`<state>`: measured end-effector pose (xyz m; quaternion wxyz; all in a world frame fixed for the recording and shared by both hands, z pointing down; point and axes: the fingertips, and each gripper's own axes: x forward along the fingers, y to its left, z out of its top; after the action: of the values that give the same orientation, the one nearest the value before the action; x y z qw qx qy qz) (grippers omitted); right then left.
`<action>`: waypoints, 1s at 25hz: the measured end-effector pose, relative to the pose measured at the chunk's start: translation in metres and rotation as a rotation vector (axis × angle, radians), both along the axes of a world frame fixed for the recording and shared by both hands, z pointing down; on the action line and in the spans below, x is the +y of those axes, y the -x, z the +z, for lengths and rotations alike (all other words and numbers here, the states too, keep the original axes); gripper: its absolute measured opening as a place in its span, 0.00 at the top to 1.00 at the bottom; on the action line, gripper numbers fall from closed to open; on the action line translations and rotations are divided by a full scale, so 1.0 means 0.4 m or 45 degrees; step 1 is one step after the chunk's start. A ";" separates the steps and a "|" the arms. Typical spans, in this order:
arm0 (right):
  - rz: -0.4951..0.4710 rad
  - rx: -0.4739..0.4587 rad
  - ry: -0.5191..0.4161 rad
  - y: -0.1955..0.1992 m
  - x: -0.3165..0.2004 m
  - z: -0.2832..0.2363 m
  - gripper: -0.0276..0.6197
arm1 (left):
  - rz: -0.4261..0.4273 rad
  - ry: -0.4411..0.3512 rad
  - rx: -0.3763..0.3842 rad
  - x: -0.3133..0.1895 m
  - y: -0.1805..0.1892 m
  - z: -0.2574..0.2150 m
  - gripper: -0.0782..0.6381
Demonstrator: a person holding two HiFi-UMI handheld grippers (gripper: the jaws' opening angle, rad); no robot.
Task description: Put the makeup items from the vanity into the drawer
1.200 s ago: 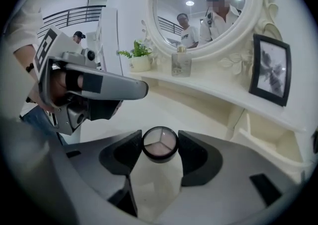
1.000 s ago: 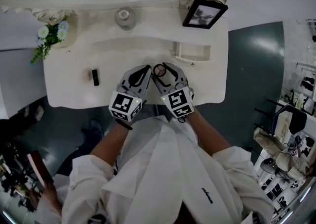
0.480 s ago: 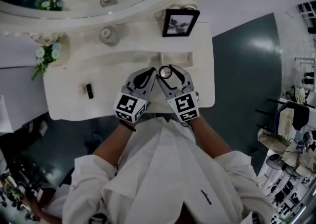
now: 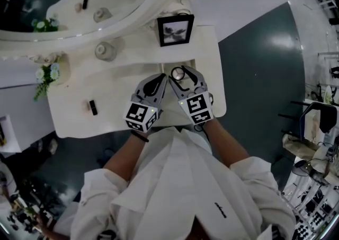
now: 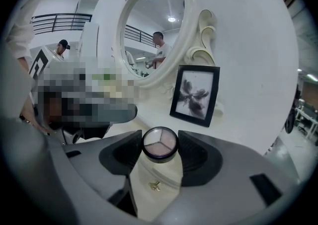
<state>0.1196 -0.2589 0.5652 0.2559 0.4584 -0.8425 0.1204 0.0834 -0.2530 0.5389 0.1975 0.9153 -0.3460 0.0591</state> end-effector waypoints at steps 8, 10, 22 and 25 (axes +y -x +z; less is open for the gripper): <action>0.003 0.021 0.044 -0.048 -0.013 0.022 0.58 | 0.003 0.029 -0.007 -0.019 -0.063 0.013 0.85; 0.005 0.027 0.060 -0.052 -0.016 0.033 0.58 | 0.004 0.033 -0.012 -0.022 -0.069 0.015 0.85; 0.010 0.048 0.091 -0.068 -0.026 0.089 0.58 | -0.009 0.053 -0.011 -0.033 -0.085 0.035 0.85; 0.006 0.060 0.102 -0.065 -0.021 0.104 0.58 | -0.010 0.062 -0.012 -0.034 -0.082 0.043 0.85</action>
<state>0.1458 -0.2671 0.6068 0.2937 0.4525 -0.8297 0.1438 0.1163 -0.2666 0.5559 0.2183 0.9087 -0.3488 0.0709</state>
